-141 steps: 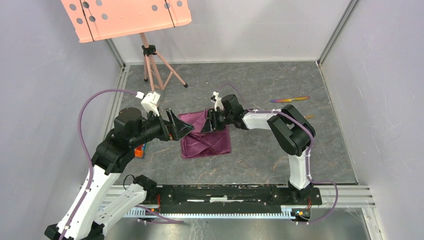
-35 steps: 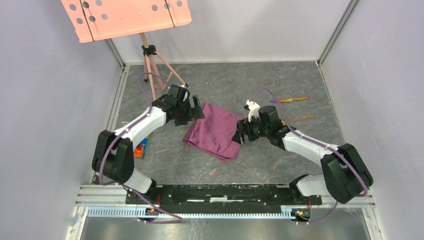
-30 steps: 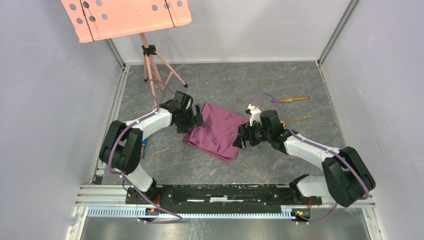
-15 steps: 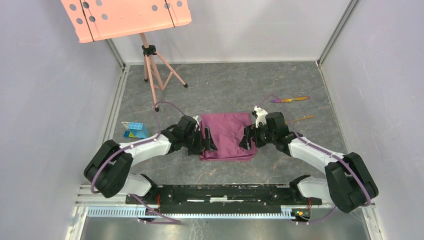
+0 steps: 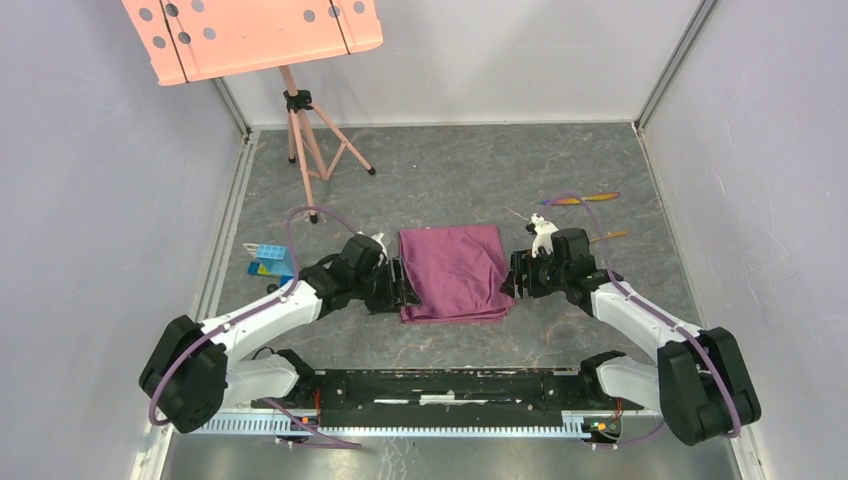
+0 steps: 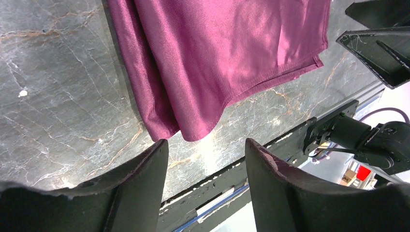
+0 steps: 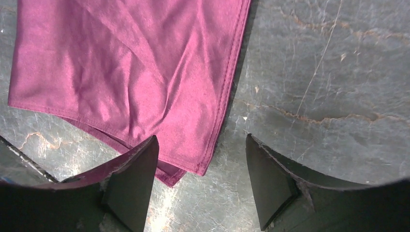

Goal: Fold the napkin into a case and place the utensils inside
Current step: Rotate the square-folded napkin at the center of the board, then smooth out the square-folded napkin at the center of the board.

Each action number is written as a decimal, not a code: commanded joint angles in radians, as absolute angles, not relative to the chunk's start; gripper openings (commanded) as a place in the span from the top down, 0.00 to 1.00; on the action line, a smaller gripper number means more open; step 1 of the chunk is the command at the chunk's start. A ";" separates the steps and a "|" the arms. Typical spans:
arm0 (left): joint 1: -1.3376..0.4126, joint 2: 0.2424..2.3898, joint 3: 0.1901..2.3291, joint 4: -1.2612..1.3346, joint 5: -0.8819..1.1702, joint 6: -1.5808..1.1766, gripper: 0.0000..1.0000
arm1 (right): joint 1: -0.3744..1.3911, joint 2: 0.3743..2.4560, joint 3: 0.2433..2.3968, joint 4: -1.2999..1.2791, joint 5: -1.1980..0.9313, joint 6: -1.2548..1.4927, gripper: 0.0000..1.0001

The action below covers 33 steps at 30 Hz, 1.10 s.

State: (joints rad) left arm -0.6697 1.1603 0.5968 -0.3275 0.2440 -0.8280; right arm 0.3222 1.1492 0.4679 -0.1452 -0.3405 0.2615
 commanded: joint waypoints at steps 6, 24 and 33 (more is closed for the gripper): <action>-0.680 1.245 0.607 -0.255 0.288 -0.858 0.41 | 0.285 1.193 0.417 -0.074 -0.423 0.272 0.36; -0.688 1.270 0.580 -0.269 0.249 -0.821 0.72 | 0.271 1.169 0.369 -0.072 -0.537 0.251 0.64; -0.688 1.229 0.549 -0.248 0.253 -0.844 0.67 | 0.271 1.123 0.393 -0.093 -0.574 0.285 0.88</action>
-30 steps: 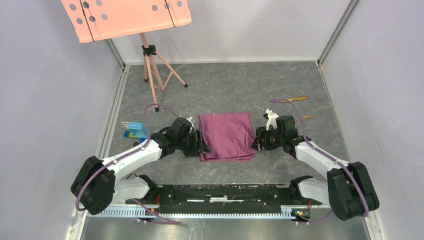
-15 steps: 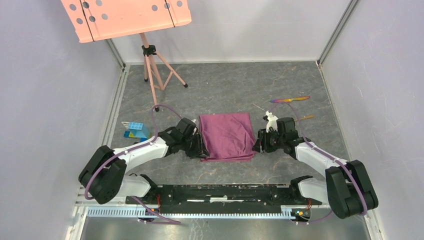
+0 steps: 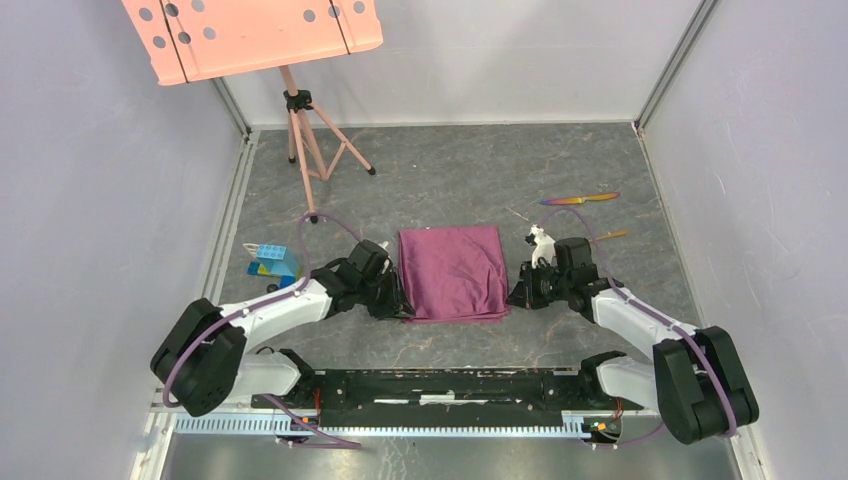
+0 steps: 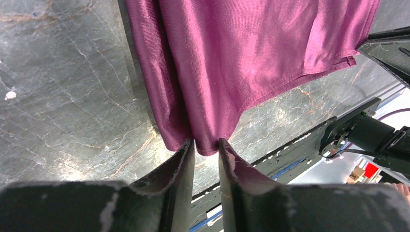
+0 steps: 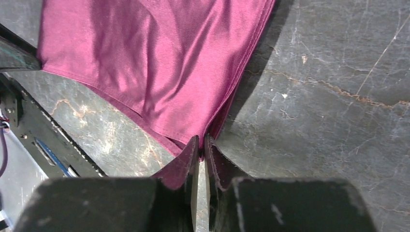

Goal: Fold the napkin into a case and place the utensils inside
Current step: Smooth out the square-folded napkin at the center of the board.

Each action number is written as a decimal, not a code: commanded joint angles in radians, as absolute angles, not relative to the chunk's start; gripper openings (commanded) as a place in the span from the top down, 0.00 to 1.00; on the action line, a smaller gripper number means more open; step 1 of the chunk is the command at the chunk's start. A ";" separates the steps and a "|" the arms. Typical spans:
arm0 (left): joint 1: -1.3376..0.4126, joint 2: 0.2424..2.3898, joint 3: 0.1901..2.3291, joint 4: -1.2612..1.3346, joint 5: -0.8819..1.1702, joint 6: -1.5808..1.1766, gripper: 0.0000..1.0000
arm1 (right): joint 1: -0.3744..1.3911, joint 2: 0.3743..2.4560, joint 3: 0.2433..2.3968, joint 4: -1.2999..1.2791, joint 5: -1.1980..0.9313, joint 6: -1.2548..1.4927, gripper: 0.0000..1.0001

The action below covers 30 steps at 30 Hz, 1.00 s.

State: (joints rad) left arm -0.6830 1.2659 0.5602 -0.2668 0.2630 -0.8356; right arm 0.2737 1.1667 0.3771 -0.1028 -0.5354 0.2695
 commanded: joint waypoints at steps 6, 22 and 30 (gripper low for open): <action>-0.688 1.228 0.545 -0.246 0.256 -0.844 0.54 | 0.271 1.087 0.395 -0.125 -0.591 0.308 0.97; -0.688 1.268 0.545 -0.260 0.231 -0.818 0.68 | 0.271 1.085 0.356 -0.149 -0.593 0.340 0.99; -0.688 1.259 0.531 -0.268 0.222 -0.813 0.75 | 0.271 1.068 0.365 -0.207 -0.544 0.310 0.73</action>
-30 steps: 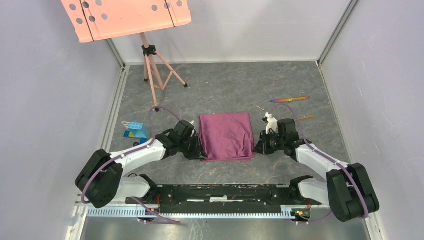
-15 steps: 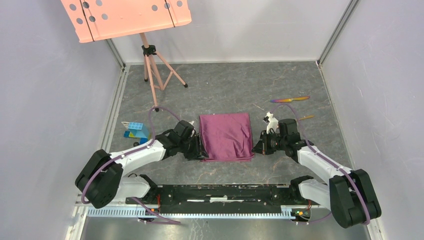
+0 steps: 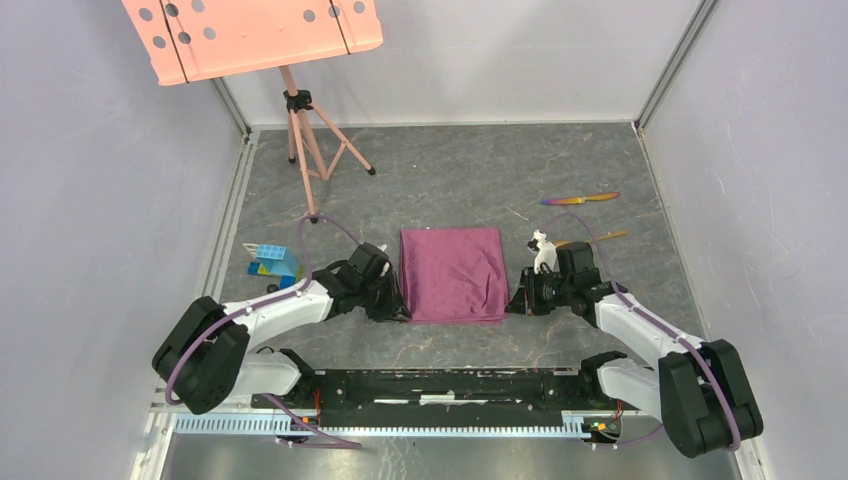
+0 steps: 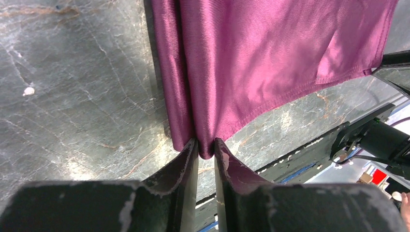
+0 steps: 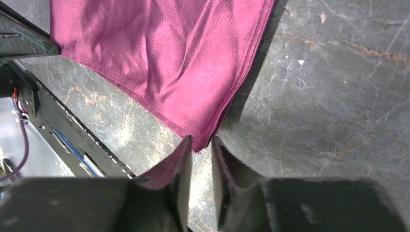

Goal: Fold the napkin into a case and place the utensils inside
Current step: Smooth out the square-folded napkin at the center of the board.

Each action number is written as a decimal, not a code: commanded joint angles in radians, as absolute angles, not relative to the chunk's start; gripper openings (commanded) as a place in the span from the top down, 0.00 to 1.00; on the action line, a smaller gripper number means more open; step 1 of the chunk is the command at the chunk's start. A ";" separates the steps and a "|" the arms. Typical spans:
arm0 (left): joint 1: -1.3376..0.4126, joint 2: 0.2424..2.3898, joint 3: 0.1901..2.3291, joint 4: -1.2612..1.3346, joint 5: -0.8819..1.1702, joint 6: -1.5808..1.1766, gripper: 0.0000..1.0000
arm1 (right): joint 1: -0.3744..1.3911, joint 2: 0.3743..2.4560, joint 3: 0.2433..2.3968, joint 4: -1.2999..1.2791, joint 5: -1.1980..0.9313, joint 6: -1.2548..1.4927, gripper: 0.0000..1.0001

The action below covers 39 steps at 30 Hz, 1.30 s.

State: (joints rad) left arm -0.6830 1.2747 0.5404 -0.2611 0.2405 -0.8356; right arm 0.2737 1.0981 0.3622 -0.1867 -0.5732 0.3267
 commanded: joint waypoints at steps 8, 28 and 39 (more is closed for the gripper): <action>-0.687 1.253 0.527 -0.265 0.222 -0.817 0.77 | 0.272 1.061 0.320 -0.146 -0.590 0.376 0.56; -0.686 1.217 0.538 -0.292 0.213 -0.813 0.85 | 0.272 1.082 0.299 -0.047 -0.628 0.424 0.88; -0.680 1.176 0.545 -0.362 0.172 -0.794 0.87 | 0.273 1.062 0.310 -0.045 -0.667 0.433 1.00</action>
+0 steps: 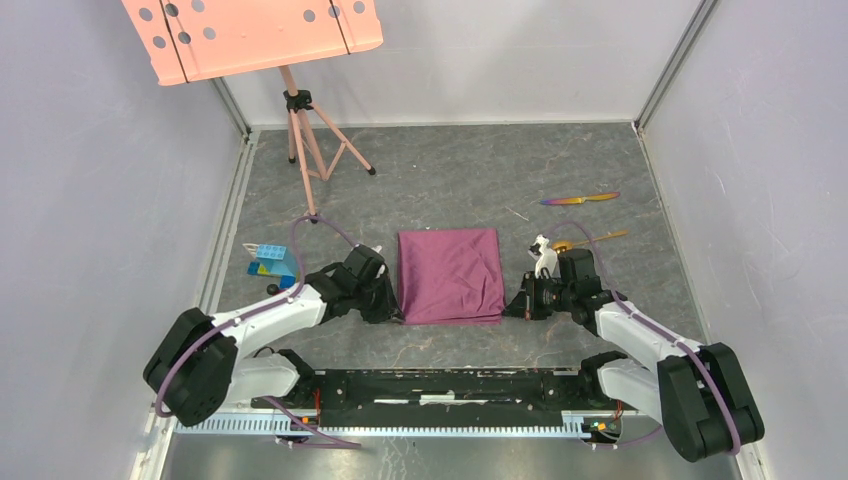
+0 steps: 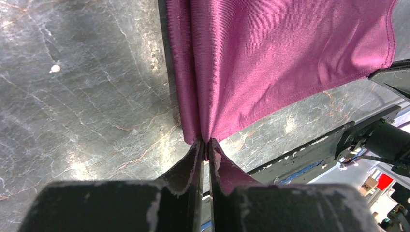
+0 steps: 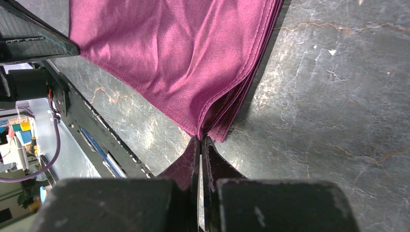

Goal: Fold the napkin into a case and place the utensils inside
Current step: Smooth out the square-folded napkin at the center of the board.

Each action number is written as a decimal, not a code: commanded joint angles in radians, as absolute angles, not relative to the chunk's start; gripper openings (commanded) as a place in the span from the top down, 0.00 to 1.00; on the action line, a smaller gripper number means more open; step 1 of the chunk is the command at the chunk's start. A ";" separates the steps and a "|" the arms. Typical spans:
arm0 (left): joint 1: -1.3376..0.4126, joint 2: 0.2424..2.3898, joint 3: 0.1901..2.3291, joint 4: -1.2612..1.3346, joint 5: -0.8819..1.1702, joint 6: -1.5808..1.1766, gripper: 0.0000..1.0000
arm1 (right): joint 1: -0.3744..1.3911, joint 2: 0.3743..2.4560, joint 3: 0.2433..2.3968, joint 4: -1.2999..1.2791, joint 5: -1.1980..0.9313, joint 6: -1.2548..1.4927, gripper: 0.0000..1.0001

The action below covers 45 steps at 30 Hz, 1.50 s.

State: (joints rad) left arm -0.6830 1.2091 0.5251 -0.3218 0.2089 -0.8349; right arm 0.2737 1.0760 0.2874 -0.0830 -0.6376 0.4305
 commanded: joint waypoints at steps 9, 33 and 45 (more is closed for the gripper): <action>-0.668 1.209 0.509 -0.317 0.200 -0.799 0.87 | 0.276 1.091 0.263 0.027 -0.677 0.449 1.00; -0.664 1.222 0.589 -0.208 0.327 -0.826 0.77 | 0.522 1.427 0.596 0.464 -0.618 0.670 0.42; -0.638 1.243 0.412 -0.156 0.237 -0.816 0.84 | 0.689 1.895 0.826 0.870 -0.682 0.941 0.55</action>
State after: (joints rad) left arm -0.6434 1.2823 0.4610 -0.1818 0.2890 -0.8143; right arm 0.6418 1.8355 0.7544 0.7147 -0.6594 0.8738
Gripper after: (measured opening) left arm 0.165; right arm 0.414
